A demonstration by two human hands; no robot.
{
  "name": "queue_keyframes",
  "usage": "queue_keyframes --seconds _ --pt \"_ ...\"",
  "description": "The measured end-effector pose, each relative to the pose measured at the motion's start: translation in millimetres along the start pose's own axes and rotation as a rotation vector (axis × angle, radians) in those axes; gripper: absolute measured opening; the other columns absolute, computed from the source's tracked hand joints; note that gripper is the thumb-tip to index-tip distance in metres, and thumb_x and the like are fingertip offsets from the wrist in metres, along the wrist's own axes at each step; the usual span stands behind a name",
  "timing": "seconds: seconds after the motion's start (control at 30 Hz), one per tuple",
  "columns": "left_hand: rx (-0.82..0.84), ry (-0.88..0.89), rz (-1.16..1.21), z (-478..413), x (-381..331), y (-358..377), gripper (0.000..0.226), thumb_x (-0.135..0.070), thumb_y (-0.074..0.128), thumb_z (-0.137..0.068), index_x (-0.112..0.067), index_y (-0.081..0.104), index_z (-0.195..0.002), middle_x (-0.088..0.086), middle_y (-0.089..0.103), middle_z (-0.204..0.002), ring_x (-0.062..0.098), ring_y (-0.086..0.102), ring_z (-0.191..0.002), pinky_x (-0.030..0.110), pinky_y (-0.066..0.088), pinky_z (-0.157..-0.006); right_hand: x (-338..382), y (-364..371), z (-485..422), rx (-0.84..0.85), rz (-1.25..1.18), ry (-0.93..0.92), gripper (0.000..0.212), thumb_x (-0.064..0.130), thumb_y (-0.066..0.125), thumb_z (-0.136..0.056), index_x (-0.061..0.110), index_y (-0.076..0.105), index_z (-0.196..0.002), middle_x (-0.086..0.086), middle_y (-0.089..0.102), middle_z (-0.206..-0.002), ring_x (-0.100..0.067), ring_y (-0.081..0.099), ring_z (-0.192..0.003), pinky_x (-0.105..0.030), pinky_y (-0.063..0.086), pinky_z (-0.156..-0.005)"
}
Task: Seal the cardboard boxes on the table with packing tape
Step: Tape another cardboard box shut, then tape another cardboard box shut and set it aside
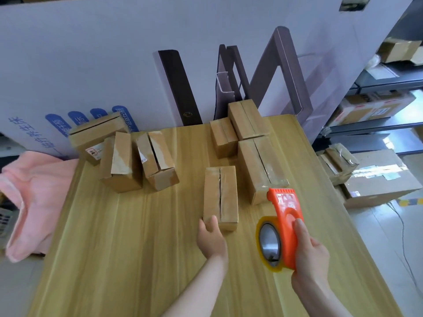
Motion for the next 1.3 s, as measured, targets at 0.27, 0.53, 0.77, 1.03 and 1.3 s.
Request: queue_keyframes --seconds 0.27,0.53,0.77,1.03,1.3 --pt "-0.094 0.0 -0.031 -45.0 -37.8 62.4 0.055 -0.04 0.049 -0.097 -0.007 0.046 -0.141 0.012 0.055 -0.135 0.028 0.049 -0.127 0.035 0.039 -0.102 20.5 -6.3 -54.1 -0.009 0.014 -0.018 0.05 0.043 0.069 -0.085 0.008 0.051 -0.054 -0.001 0.045 -0.046 -0.02 0.039 -0.048 -0.031 0.031 -0.051" --pt "-0.152 -0.02 -0.013 -52.3 -49.9 98.8 0.05 -0.042 0.053 -0.094 -0.009 0.055 -0.132 0.009 0.064 -0.124 0.026 0.057 -0.116 0.038 0.045 -0.099 20.0 -9.0 -81.4 0.027 0.044 0.023 0.047 0.043 0.072 -0.081 0.0 0.064 -0.063 -0.021 0.062 -0.064 -0.03 0.055 -0.061 -0.037 0.044 -0.062" --pt "-0.051 -0.05 -0.08 -61.1 -55.6 92.9 0.065 -0.045 0.047 -0.096 -0.01 0.031 -0.148 0.009 0.048 -0.142 0.028 0.047 -0.129 0.041 0.04 -0.106 20.4 4.6 -75.1 0.062 0.065 0.015 0.044 0.042 0.072 -0.081 0.001 0.066 -0.066 -0.015 0.064 -0.06 -0.028 0.057 -0.055 -0.032 0.044 -0.055" --pt "-0.259 0.369 -0.151 -123.0 -108.2 -13.0 0.051 -0.022 0.047 -0.099 -0.018 0.032 -0.148 0.002 0.043 -0.147 0.02 0.041 -0.134 0.032 0.034 -0.105 11.4 52.0 -38.5 0.159 0.033 0.0 0.047 0.042 0.072 -0.082 0.005 0.061 -0.054 -0.003 0.058 -0.046 -0.023 0.052 -0.05 -0.034 0.041 -0.058" --pt "-0.108 0.125 -0.67 -243.3 -146.4 -42.6 0.112 -0.063 0.069 -0.073 -0.012 0.008 -0.153 0.017 0.01 -0.157 0.034 0.02 -0.141 0.05 0.031 -0.109 -5.2 73.9 17.5 0.063 0.013 0.016 0.048 0.042 0.069 -0.084 0.0 0.059 -0.062 -0.015 0.055 -0.06 -0.024 0.049 -0.056 -0.036 0.039 -0.06"
Point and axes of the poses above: each hand's wrist, its own z-axis away from the middle knuckle, its own y-axis out of the palm, x = y × z, the point moved 2 cm from there along -z, towards the middle knuckle
